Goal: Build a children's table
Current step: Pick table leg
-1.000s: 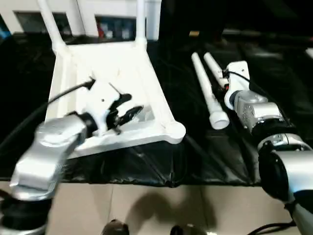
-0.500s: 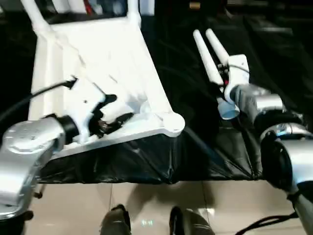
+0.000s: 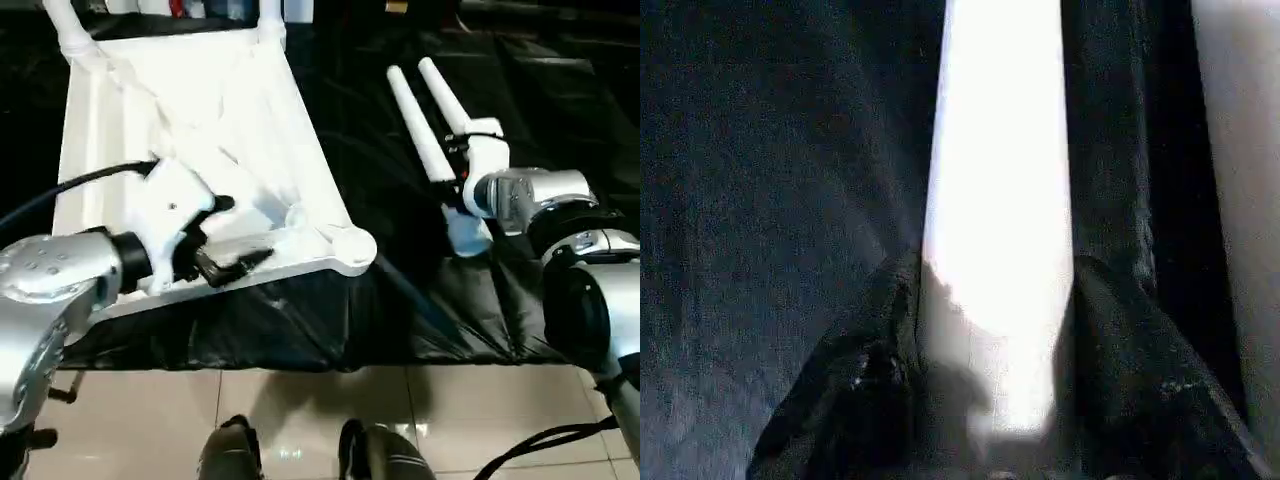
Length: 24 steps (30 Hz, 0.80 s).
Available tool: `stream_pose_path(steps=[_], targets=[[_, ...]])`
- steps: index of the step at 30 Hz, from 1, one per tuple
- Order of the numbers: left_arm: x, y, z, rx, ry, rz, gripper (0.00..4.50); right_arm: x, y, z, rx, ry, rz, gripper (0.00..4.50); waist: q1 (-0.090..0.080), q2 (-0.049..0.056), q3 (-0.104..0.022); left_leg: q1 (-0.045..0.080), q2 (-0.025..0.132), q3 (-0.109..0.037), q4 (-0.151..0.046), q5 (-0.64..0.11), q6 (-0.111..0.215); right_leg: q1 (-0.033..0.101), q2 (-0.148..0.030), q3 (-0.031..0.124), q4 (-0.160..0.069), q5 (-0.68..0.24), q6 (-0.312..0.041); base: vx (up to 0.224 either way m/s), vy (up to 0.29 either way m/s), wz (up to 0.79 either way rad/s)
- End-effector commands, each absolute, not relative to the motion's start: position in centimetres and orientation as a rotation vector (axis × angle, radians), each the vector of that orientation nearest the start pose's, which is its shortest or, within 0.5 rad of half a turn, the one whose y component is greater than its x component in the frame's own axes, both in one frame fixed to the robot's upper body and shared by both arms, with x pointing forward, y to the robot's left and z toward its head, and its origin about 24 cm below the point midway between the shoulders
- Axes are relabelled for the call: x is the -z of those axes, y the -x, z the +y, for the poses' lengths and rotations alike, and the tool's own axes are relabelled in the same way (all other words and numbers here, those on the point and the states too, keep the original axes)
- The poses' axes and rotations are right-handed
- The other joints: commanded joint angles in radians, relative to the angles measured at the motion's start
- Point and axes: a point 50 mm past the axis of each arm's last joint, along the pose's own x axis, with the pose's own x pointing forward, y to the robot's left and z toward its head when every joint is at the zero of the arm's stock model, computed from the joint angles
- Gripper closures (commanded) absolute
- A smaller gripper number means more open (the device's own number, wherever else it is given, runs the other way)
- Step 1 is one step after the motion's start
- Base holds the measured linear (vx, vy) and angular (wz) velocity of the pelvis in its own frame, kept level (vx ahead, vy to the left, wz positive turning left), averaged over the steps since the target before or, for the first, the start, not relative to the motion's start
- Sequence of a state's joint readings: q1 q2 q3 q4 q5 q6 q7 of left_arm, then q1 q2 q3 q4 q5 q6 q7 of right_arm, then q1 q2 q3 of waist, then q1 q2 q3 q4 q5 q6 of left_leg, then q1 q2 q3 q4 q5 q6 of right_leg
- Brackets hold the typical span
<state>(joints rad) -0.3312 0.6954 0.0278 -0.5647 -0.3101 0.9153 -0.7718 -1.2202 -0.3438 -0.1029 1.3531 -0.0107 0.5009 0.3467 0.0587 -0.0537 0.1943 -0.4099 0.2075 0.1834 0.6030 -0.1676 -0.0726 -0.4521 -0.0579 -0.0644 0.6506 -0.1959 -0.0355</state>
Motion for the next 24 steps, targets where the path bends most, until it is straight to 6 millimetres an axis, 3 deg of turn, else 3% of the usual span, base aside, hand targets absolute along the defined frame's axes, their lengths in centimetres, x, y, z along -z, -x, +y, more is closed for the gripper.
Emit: stream_pose_path(steps=[1, 2, 3, 7, 9, 11, 13, 15, 17, 18, 19, 21, 23, 24], targets=[[-17.9, -25.3, 17.2, 0.847, -0.441, 0.225, 0.03, -11.7, -40.2, -19.7, -0.149, 0.062, 0.668, 2.66, 0.003, 0.002, -0.13, 0.023, 0.016, 0.005, -0.044, 0.035, 0.061, 0.092, -0.07, 0.058, -0.039, 0.106, -0.306, 0.0, 0.0, 0.0], [-17.9, -25.8, 17.0, 0.837, -0.439, 0.207, 0.03, -11.8, -40.3, -19.7, -0.142, 0.046, 0.653, 2.66, 0.004, -0.002, -0.146, 0.025, 0.015, 0.005, -0.041, 0.029, 0.049, 0.098, -0.07, 0.057, -0.037, 0.1, -0.298, 0.0, 0.0, 0.0], [-17.9, -26.0, 16.9, 0.83, -0.438, 0.197, 0.03, -11.9, -40.3, -19.8, -0.139, 0.037, 0.645, 2.67, 0.005, -0.002, -0.144, 0.024, 0.014, 0.006, -0.041, 0.026, 0.045, 0.096, -0.069, 0.058, -0.037, 0.099, -0.292, 0.0, 0.0, 0.0], [-17.8, -27.9, 15.8, 0.767, -0.391, 0.122, 0.03, -12.7, -40.8, -19.7, -0.127, -0.114, 0.534, 2.69, 0.009, 0.002, -0.164, 0.023, 0.017, 0.003, -0.034, -0.021, 0.005, 0.097, -0.07, 0.058, -0.032, 0.076, -0.271, 0.0, 0.0, 0.0], [-17.8, -28.9, 15.1, 0.73, -0.355, 0.081, 0.03, -13.2, -41.1, -19.5, -0.15, -0.188, 0.463, 2.69, 0.011, -0.002, -0.165, 0.022, 0.017, 0.003, -0.033, -0.054, -0.003, 0.094, -0.069, 0.057, -0.038, 0.041, -0.258, 0.0, 0.0, 0.0], [-17.8, -29.9, 13.9, 0.707, -0.264, 0.045, 0.03, -13.5, -41.2, -19.5, -0.192, -0.289, 0.385, 2.69, 0.014, 0.013, -0.171, 0.021, 0.016, -0.001, -0.029, -0.072, -0.009, 0.095, -0.069, 0.056, -0.037, 0.026, -0.254, 0.0, 0.0, 0.0], [-17.7, -30.4, 13.2, 0.705, -0.209, 0.036, 0.03, -13.6, -41.1, -19.5, -0.217, -0.34, 0.35, 2.69, 0.014, 0.003, -0.172, 0.017, 0.014, 0.001, -0.03, -0.094, 0.003, 0.095, -0.066, 0.056, -0.046, 0.018, -0.249, 0.0, 0.0, 0.0], [-17.0, -31.5, 11.5, 0.71, -0.1, 0.046, 0.03, -13.1, -40.7, -19.2, -0.332, -0.47, 0.293, 2.69, 0.019, 0.01, -0.177, 0.019, 0.014, 0.0, -0.027, -0.116, 0.009, 0.094, -0.066, 0.055, -0.051, -0.01, -0.245, 0.0, 0.0, 0.0], [-16.6, -32.1, 10.5, 0.72, -0.049, 0.068, 0.03, -12.6, -40.2, -18.9, -0.414, -0.513, 0.272, 2.69, 0.025, 0.009, -0.176, 0.022, 0.014, 0.0, -0.03, -0.149, 0.022, 0.093, -0.065, 0.053, -0.063, -0.066, -0.239, 0.0, 0.0, 0.0], [-16.4, -32.6, 9.8, 0.72, 0.009, 0.087, 0.03, -12.2, -39.8, -18.6, -0.489, -0.528, 0.255, 2.69, 0.031, 0.014, -0.177, 0.027, 0.017, -0.005, -0.032, -0.175, 0.014, 0.092, -0.071, 0.05, -0.068, -0.123, -0.232, 0.0, 0.0, 0.0], [-16.4, -32.9, 9.4, 0.718, 0.047, 0.091, 0.02, -12.0, -39.4, -18.4, -0.541, -0.531, 0.242, 2.69, 0.034, 0.012, -0.18, 0.031, 0.017, -0.005, -0.033, -0.182, 0.014, 0.093, -0.072, 0.05, -0.076, -0.15, -0.222, 0.0, 0.0, 0.0], [-16.4, -33.7, 8.4, 0.717, 0.186, 0.116, 0.0, -11.4, -38.1, -17.8, -0.66, -0.553, 0.228, 2.69, 0.037, 0.012, -0.187, 0.027, 0.018, -0.009, -0.034, -0.144, 0.023, 0.1, -0.07, 0.049, -0.072, -0.114, -0.222, 0.0, 0.0, 0.0], [-16.4, -33.8, 8.1, 0.728, 0.21, 0.124, 0.0, -11.3, -37.7, -17.6, -0.695, -0.559, 0.222, 2.69, 0.041, 0.012, -0.192, 0.026, 0.016, -0.012, -0.033, -0.128, 0.031, 0.1, -0.073, 0.046, -0.073, -0.107, -0.231, 0.0, 0.0, 0.0], [-16.4, -33.9, 7.5, 0.749, 0.242, 0.129, 0.0, -11.3, -37.0, -17.3, -0.737, -0.569, 0.208, 2.69, 0.042, 0.019, -0.19, 0.024, 0.013, -0.013, -0.032, -0.133, 0.032, 0.1, -0.072, 0.043, -0.078, -0.136, -0.224, 0.0, 0.0, 0.0]])
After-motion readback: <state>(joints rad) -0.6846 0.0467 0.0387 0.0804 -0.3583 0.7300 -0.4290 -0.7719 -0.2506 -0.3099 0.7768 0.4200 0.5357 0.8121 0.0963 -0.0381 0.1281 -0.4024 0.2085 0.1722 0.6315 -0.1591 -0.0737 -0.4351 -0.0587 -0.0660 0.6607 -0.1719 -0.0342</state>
